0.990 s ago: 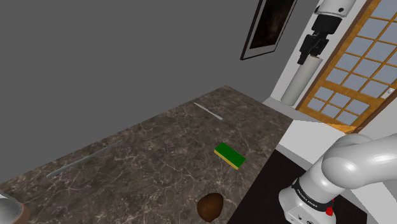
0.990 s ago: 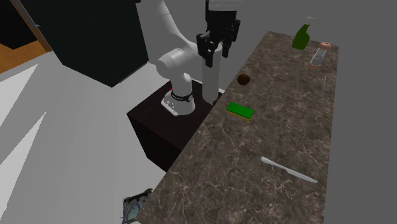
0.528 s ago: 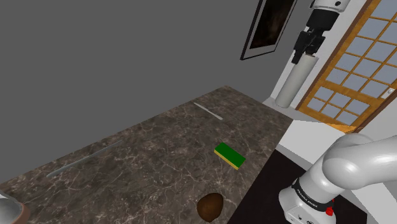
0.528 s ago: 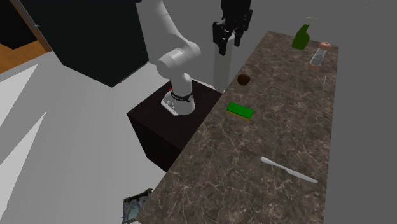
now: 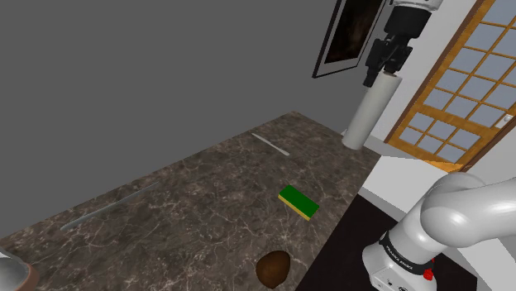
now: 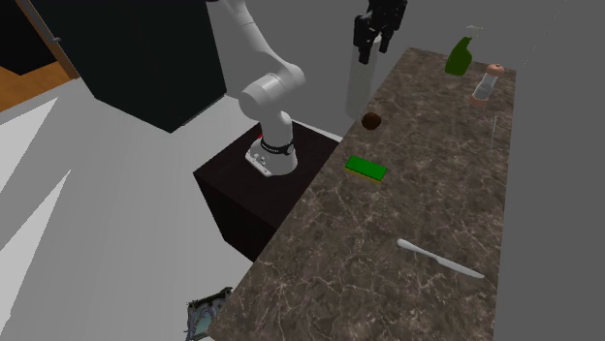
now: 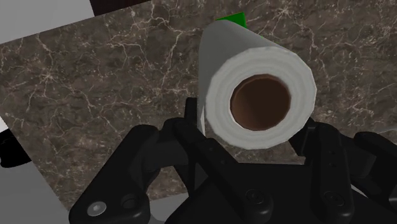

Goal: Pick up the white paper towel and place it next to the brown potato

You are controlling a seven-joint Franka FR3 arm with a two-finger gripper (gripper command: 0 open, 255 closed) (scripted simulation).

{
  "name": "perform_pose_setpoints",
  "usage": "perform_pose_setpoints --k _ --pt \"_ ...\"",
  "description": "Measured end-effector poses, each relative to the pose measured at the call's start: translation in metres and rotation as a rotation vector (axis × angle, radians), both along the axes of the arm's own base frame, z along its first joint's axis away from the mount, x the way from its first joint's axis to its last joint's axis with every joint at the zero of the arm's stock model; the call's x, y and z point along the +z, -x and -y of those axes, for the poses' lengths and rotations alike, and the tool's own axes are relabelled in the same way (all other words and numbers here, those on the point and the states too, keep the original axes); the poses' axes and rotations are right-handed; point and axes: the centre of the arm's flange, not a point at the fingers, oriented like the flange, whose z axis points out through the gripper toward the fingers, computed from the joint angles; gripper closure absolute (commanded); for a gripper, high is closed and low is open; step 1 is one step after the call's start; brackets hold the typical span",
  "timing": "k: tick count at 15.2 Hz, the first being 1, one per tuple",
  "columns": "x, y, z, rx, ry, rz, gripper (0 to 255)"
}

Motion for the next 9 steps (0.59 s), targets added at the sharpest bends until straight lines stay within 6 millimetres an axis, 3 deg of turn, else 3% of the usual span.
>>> perform_pose_setpoints --k 9 --pt "-0.002 -0.009 -0.117 -0.001 0.000 0.000 255"
